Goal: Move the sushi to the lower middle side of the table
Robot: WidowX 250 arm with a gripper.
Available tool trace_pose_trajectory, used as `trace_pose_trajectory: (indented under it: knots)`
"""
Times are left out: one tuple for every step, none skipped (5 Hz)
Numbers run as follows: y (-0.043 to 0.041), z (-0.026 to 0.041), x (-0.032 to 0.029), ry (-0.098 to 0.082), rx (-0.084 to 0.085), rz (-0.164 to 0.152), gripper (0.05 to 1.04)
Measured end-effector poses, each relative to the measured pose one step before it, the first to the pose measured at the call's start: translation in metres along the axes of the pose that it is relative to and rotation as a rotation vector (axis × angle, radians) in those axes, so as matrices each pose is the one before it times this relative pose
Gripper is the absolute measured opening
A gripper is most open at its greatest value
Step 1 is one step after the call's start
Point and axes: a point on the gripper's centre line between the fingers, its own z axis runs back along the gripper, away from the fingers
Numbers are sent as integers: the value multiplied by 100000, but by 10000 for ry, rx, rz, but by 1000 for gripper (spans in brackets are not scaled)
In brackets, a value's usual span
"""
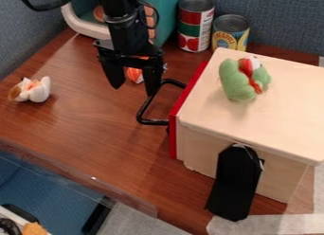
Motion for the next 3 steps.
trace_pose_trajectory:
  knots:
    - [32,-908,-238,306,-90,56,1001]
    - [1998,317,2957,-320,-100,327,1001]
    - [1509,370,2950,-453,130,20,999]
